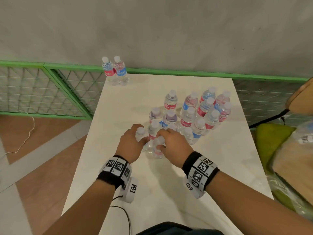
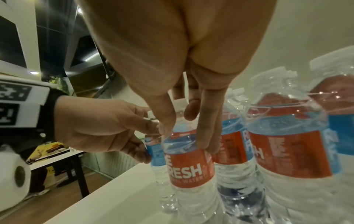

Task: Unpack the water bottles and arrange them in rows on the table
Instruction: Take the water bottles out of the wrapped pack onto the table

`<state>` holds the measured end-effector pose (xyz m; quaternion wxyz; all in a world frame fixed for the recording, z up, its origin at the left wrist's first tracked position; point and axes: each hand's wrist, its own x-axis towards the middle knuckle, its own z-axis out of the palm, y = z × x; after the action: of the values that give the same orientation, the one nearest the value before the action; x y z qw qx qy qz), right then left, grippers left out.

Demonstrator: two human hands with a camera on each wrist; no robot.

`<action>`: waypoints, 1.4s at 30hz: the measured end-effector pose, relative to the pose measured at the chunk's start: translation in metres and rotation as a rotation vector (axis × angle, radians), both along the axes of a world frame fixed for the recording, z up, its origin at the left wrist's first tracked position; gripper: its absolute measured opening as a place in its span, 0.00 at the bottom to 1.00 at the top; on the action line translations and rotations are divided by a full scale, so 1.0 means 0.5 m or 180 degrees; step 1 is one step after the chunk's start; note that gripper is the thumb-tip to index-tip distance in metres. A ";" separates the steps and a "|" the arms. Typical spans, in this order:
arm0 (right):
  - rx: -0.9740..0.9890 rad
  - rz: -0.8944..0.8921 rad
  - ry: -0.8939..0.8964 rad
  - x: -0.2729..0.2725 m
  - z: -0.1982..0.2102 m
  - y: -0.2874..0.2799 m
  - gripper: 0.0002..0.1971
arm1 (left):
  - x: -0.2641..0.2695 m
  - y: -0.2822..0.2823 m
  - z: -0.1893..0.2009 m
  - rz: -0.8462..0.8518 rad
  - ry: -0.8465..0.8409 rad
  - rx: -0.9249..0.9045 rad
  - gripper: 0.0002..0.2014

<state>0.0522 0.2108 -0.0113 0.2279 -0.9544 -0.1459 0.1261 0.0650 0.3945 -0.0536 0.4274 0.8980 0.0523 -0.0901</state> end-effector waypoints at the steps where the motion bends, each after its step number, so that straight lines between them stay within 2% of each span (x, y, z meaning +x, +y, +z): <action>1: -0.0001 -0.0016 -0.0022 0.008 0.001 0.003 0.16 | 0.011 0.002 -0.001 -0.0007 -0.0030 0.0042 0.18; 6: -0.0046 0.0023 -0.0067 0.033 0.000 0.016 0.16 | 0.065 0.000 0.006 -0.0058 -0.0018 0.0157 0.19; 13: -0.0161 0.0038 -0.0260 0.050 -0.004 0.021 0.18 | 0.128 -0.008 0.016 -0.0225 0.0048 0.0318 0.26; 21: -0.0088 0.0117 -0.0204 0.065 -0.007 0.007 0.18 | 0.130 0.016 0.041 -0.0677 0.0134 0.0552 0.36; 25: 0.0151 -0.0075 0.0109 0.066 0.014 -0.009 0.24 | 0.108 0.032 0.061 -0.0647 0.0210 0.0738 0.40; 27: 0.0491 -0.0152 0.0124 0.056 0.034 -0.025 0.22 | 0.093 0.040 0.083 -0.0470 0.0035 0.0810 0.37; 29: 0.0934 -0.0239 0.0023 0.037 0.058 -0.051 0.16 | 0.075 0.038 0.115 -0.0359 -0.0407 0.0790 0.28; 31: 0.1112 -0.0341 0.0009 0.010 0.084 -0.090 0.12 | 0.049 0.013 0.158 -0.0396 -0.0790 0.0549 0.19; 33: 0.1049 -0.0433 0.0193 -0.023 0.100 -0.147 0.10 | 0.017 -0.033 0.196 -0.0646 -0.0817 0.0122 0.13; 36: 0.0549 -0.0535 0.0617 -0.079 0.096 -0.254 0.09 | -0.026 -0.134 0.220 -0.1375 -0.0365 -0.0380 0.10; 38: 0.0196 -0.0627 0.0750 -0.123 0.085 -0.327 0.10 | -0.046 -0.218 0.202 -0.1961 -0.0019 -0.0397 0.09; 42: 0.0043 -0.1118 0.0937 -0.211 0.071 -0.475 0.10 | -0.075 -0.406 0.136 -0.2999 0.0334 0.0016 0.09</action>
<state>-0.0532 -0.0268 0.0242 0.2716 -0.9349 0.0565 0.2213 0.0275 0.1917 0.0147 0.3346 0.8192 -0.3390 -0.3194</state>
